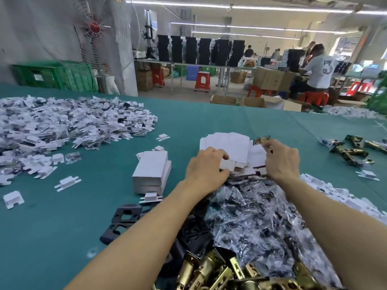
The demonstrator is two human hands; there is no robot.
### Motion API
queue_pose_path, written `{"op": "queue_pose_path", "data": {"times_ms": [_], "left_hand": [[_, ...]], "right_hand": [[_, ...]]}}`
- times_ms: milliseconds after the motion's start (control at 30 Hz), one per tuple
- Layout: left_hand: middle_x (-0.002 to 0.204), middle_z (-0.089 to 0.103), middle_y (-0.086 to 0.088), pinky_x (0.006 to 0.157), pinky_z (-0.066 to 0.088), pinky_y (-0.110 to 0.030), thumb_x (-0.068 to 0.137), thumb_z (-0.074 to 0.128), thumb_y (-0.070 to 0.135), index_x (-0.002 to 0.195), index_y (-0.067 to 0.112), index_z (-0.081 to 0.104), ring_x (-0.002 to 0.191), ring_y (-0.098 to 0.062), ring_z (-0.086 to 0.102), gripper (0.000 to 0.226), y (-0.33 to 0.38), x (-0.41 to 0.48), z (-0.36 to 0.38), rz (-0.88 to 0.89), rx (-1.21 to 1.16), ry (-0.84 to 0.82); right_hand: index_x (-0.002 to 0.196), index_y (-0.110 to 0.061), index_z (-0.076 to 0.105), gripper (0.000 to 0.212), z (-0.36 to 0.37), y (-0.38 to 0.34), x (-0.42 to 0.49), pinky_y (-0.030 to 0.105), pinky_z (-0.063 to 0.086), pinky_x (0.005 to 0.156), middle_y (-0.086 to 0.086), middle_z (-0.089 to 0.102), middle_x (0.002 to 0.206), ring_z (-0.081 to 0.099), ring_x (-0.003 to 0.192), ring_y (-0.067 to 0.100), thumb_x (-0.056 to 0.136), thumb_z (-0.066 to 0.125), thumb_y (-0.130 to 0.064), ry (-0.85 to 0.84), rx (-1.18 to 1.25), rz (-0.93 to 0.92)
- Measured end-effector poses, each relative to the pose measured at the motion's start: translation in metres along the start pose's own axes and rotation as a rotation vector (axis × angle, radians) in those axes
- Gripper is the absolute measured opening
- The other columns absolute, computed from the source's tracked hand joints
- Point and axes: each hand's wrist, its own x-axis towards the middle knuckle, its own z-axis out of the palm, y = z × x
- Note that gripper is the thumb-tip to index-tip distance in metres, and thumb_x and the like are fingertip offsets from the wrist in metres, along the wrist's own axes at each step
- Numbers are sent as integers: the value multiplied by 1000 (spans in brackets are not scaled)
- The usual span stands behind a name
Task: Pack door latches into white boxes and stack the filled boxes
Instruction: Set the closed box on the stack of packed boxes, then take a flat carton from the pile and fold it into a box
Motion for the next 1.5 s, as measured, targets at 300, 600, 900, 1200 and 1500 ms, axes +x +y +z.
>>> {"op": "queue_pose_path", "data": {"times_ms": [300, 600, 900, 1200, 1500], "left_hand": [[123, 62, -2, 92, 49, -43, 96, 52, 55, 126, 17, 58, 115, -25, 56, 49, 14, 33, 32, 1, 205, -130], [120, 58, -1, 90, 36, -43, 89, 46, 72, 123, 24, 59, 113, -26, 52, 60, 28, 50, 43, -35, 488, -85], [117, 60, -3, 75, 30, -38, 95, 42, 65, 116, 22, 65, 108, -27, 55, 53, 31, 55, 39, -49, 460, -91], [114, 62, -2, 69, 36, -33, 95, 43, 67, 105, 19, 68, 105, -26, 59, 55, 21, 52, 36, -8, 442, -58], [109, 64, -3, 66, 37, -32, 99, 36, 64, 105, 20, 72, 101, -27, 61, 57, 15, 46, 42, 63, 460, 25]], "right_hand": [[125, -16, 62, 49, 12, 19, -1, 38, 44, 75, 21, 66, 111, 56, 101, 40, 82, 48, 4, -292, 69, 46], [128, -28, 63, 54, 6, 21, -7, 37, 51, 83, 16, 66, 115, 60, 96, 35, 82, 57, 0, -360, 184, 106], [125, -29, 64, 53, 5, 21, -7, 33, 45, 79, 12, 69, 109, 54, 92, 29, 81, 59, 0, -356, 178, 127], [127, -30, 64, 52, 3, 21, -8, 34, 45, 88, 10, 71, 111, 58, 111, 29, 82, 65, -5, -370, 179, 156], [123, -12, 60, 32, 6, 0, -10, 43, 42, 91, 20, 54, 123, 49, 112, 40, 93, 52, -22, -253, 26, 0]]}}
